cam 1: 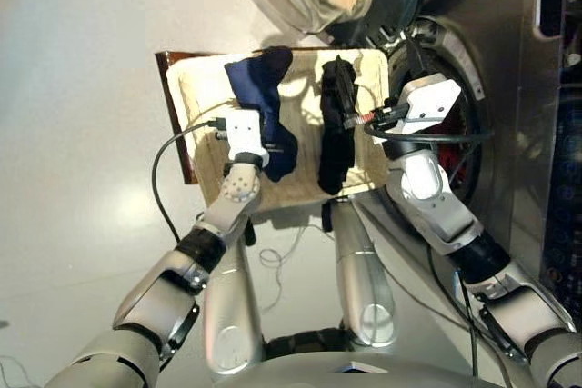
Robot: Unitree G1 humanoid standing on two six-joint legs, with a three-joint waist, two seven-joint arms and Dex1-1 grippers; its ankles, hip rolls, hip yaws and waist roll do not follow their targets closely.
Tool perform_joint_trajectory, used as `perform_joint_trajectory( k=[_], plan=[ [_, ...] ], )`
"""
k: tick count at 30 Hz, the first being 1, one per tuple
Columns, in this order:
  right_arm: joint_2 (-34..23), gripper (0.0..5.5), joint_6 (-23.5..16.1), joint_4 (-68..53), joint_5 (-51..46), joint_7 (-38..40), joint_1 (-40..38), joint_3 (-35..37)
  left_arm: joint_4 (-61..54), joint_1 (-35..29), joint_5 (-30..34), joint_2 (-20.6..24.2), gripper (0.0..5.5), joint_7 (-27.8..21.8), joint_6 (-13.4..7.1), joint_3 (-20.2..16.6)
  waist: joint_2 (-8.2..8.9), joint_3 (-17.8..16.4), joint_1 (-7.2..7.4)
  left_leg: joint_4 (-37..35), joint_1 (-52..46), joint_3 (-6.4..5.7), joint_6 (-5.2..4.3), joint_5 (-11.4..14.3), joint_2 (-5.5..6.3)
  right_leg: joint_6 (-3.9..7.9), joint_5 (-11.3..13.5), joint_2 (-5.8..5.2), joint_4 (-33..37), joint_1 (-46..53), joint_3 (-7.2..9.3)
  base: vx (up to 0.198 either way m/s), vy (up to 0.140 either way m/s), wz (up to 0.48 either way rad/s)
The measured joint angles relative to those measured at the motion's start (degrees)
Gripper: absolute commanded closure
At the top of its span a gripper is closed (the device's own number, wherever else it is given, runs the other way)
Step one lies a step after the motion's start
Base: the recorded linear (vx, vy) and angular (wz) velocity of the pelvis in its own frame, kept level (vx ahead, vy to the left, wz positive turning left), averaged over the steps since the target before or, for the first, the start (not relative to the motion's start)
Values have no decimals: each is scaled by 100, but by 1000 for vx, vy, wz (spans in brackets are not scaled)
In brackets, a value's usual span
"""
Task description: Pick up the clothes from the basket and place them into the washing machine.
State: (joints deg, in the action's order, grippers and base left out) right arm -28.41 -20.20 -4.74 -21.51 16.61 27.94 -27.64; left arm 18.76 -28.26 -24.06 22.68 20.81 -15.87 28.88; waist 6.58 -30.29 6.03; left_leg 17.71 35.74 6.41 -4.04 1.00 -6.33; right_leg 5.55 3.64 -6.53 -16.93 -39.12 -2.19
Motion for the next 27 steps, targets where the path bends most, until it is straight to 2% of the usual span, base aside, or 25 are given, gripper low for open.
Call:
perform_joint_trajectory(
  k=[4,7,10,15,21,27],
  plan=[
    [-54,0,-4,-34,-703,-464,-122,-16,-298,179,429,304,550,-52,-49,-99,-29,-14,-110,-221,-326,-8,-6,-86,23,-6,39,-4,157,311,36,0,0,0],
    [-351,0,25,-63,-1372,-914,-61,-242,-657,350,645,608,550,-166,-64,-199,-35,-15,-206,-476,-641,2,-14,-197,38,-3,137,-10,402,622,60,35,-7,2],
    [-501,0,182,-135,-1980,-1400,62,-388,-1236,540,750,1064,550,-377,-198,-280,-47,-18,-319,-631,-942,11,-15,-243,50,2,185,-21,555,926,71,0,0,0],
    [-738,0,376,-288,-2805,-1821,573,-733,-1845,514,865,1522,550,-626,-407,-317,-78,-19,-454,-671,-1030,-16,-8,-261,70,17,252,-43,709,1090,109,0,0,0],
    [-936,0,624,-283,-3320,-1987,1355,-1293,-2324,505,984,1686,550,-740,-420,-265,-82,-21,-482,-666,-989,-46,8,-277,84,21,271,-64,750,1092,146,0,0,0],
    [-1208,0,739,-277,-3512,-2103,2004,-1618,-2651,151,1116,1983,550,-744,-449,64,-85,-23,-557,-662,-941,-92,11,-281,102,28,299,-84,795,1092,193,0,0,0]
  ],
)
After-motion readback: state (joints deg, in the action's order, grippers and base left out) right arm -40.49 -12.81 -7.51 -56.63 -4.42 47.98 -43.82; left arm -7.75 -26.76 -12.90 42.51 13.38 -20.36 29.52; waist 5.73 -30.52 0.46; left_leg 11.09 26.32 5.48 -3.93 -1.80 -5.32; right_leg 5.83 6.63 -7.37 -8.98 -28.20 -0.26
